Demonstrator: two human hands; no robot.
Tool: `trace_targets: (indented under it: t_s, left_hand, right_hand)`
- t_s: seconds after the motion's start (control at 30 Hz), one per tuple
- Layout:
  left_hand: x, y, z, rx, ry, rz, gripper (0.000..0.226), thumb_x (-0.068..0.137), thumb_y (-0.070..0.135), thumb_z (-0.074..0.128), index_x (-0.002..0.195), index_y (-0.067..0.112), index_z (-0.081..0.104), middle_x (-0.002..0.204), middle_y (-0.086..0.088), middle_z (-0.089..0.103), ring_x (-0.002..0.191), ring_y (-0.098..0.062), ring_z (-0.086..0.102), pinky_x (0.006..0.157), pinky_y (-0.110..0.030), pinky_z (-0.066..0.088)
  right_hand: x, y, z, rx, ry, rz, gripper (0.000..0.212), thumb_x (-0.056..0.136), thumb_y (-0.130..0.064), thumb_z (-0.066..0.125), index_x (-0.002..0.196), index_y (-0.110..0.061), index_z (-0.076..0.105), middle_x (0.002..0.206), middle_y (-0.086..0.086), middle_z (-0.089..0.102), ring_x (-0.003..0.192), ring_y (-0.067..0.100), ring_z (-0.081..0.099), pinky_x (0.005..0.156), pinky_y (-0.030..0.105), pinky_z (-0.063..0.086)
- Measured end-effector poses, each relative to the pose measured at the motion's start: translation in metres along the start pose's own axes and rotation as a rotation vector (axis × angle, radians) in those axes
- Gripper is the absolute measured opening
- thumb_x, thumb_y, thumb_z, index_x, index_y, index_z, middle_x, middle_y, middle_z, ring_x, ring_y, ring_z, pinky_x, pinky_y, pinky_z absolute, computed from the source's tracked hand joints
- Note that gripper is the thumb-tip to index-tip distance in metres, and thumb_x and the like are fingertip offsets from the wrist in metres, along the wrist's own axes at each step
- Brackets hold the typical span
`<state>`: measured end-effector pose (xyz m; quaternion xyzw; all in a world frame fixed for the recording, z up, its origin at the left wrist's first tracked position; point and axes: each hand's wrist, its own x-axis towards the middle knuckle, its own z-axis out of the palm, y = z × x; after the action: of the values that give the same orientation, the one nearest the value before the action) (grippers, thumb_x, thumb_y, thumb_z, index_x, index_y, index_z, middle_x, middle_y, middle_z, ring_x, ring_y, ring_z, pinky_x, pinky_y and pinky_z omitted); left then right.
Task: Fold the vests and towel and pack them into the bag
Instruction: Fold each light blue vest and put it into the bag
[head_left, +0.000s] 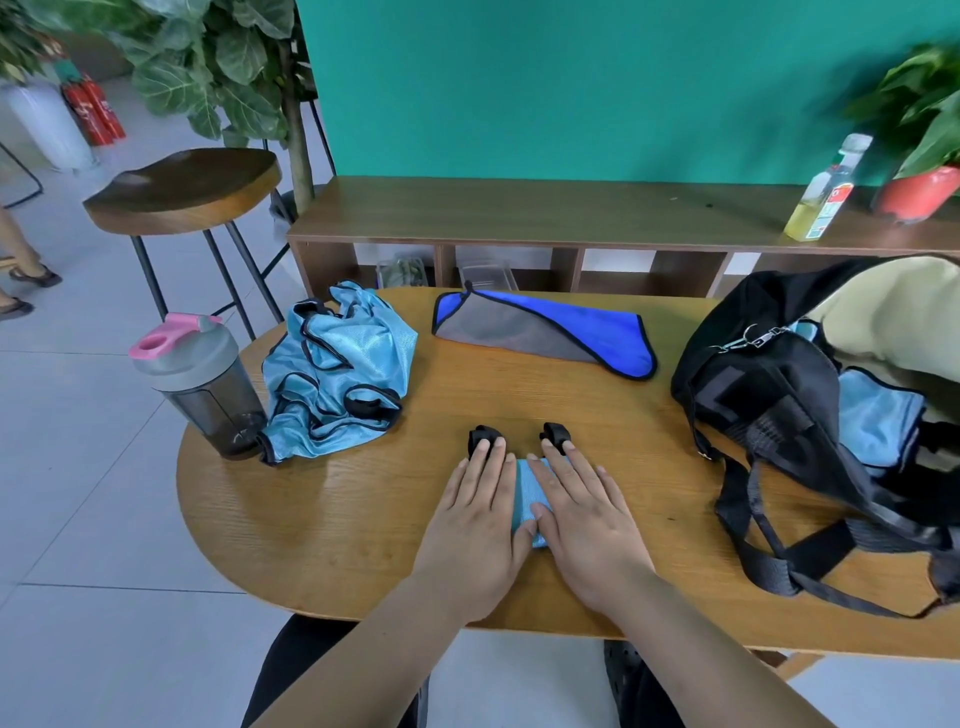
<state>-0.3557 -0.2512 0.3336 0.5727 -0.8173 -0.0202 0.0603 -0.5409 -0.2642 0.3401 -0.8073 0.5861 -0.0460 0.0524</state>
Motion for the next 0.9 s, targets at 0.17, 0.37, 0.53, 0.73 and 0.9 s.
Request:
trace_targets:
  t_s: [0.17, 0.37, 0.53, 0.73, 0.9]
  left_hand:
    - [0.004, -0.005, 0.000, -0.033, -0.038, 0.021, 0.075, 0.106, 0.058, -0.002, 0.167, 0.015, -0.009, 0.174, -0.002, -0.021, 0.157, -0.013, -0.028, 0.132, -0.041, -0.001]
    - [0.005, -0.008, 0.000, -0.028, -0.028, 0.033, 0.073, 0.108, 0.059, 0.001, 0.167, 0.016, -0.010, 0.174, 0.001, -0.020, 0.157, -0.011, -0.027, 0.132, -0.041, -0.001]
    - [0.001, -0.008, -0.001, -0.023, -0.003, 0.003, 0.068, 0.109, 0.056, 0.005, 0.169, 0.024, -0.001, 0.175, 0.005, -0.014, 0.158, -0.014, -0.025, 0.131, -0.046, 0.003]
    - [-0.009, -0.013, -0.008, -0.018, 0.066, 0.034, 0.070, 0.108, 0.063, 0.016, 0.168, 0.026, 0.013, 0.176, 0.009, 0.000, 0.161, -0.015, -0.012, 0.132, -0.046, 0.006]
    - [-0.020, -0.010, -0.019, -0.092, 0.179, -0.161, 0.064, 0.105, 0.061, 0.034, 0.159, 0.025, 0.036, 0.161, 0.003, 0.038, 0.150, -0.021, 0.033, 0.123, -0.041, 0.033]
  right_hand:
    - [-0.001, -0.002, -0.003, 0.012, -0.040, 0.023, 0.059, 0.112, -0.052, 0.008, 0.167, -0.036, -0.007, 0.173, -0.015, -0.020, 0.156, 0.009, -0.028, 0.132, 0.044, 0.003]
    - [0.000, -0.006, -0.009, 0.064, -0.073, 0.052, 0.060, 0.112, -0.051, 0.016, 0.168, -0.036, -0.001, 0.175, -0.014, -0.012, 0.159, 0.011, -0.020, 0.132, 0.044, 0.002]
    - [-0.013, -0.017, -0.002, 0.002, -0.009, 0.160, 0.064, 0.107, -0.055, 0.006, 0.167, -0.035, 0.016, 0.174, -0.010, 0.013, 0.160, 0.017, 0.010, 0.128, 0.044, 0.021]
    - [-0.031, -0.012, -0.016, -0.213, 0.208, 0.213, 0.040, 0.102, -0.051, 0.044, 0.112, -0.026, 0.073, 0.111, -0.005, 0.066, 0.106, 0.024, 0.053, 0.083, 0.042, 0.044]
    - [-0.014, 0.001, -0.034, -0.174, 0.225, 0.112, 0.028, 0.100, -0.047, 0.058, 0.114, -0.028, 0.074, 0.106, -0.008, 0.069, 0.108, 0.021, 0.059, 0.102, 0.039, 0.042]
